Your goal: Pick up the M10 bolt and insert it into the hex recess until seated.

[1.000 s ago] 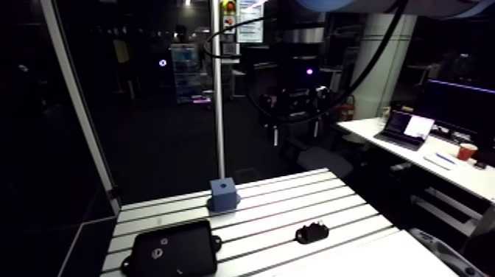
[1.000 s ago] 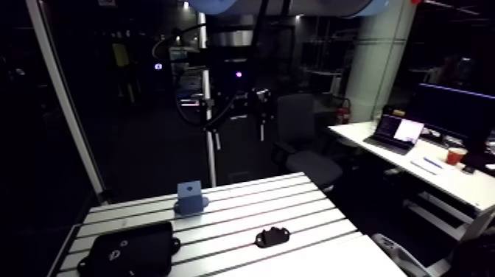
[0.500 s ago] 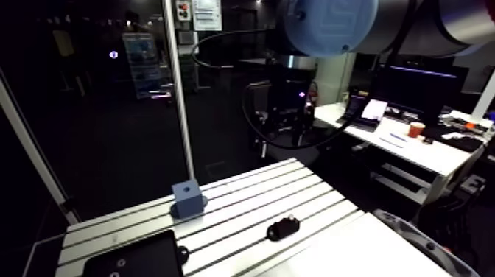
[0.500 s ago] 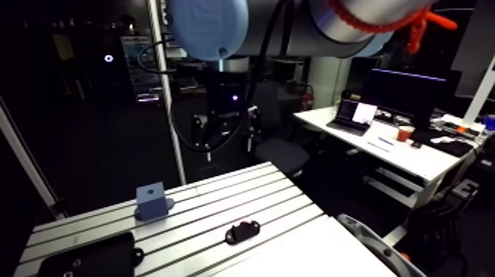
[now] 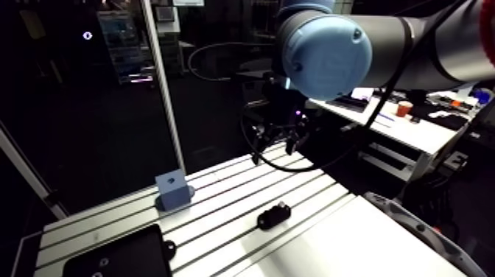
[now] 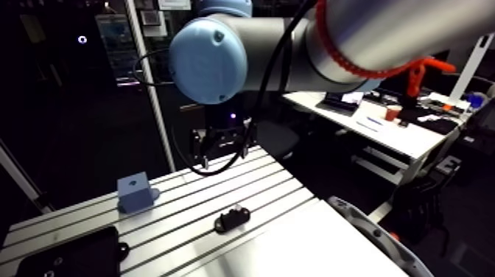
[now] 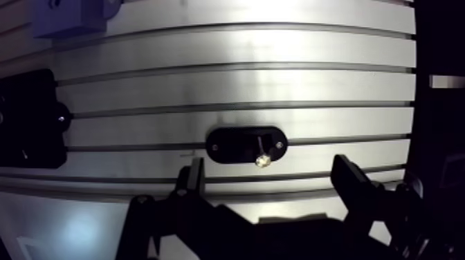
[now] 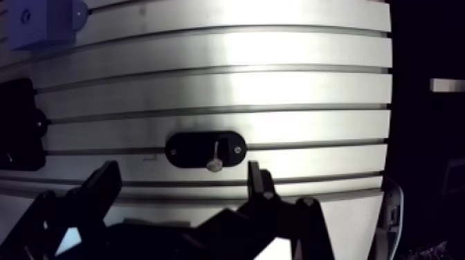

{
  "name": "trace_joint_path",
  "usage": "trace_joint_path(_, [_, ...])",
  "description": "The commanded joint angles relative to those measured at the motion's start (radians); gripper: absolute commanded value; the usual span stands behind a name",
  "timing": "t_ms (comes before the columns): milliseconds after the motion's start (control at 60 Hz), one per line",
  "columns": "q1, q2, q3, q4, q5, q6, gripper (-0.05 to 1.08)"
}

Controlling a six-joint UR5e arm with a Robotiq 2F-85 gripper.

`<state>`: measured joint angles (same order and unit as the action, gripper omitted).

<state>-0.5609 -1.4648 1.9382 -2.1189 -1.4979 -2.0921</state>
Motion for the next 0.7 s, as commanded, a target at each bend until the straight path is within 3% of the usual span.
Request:
trace_joint_path(17, [0.001,0.022,0.022,-0.042,-0.006,0.002,0.01])
trace_joint_path(100, [0.0,0.035,0.03,-0.059,-0.012,0.003,0.01])
trace_joint_path(333, [0.003,0.06,0.077,-0.159,-0.061,0.011,0.02])
trace_joint_path(700, [0.004,0.099,0.084,-0.166,-0.057,0.01,0.26])
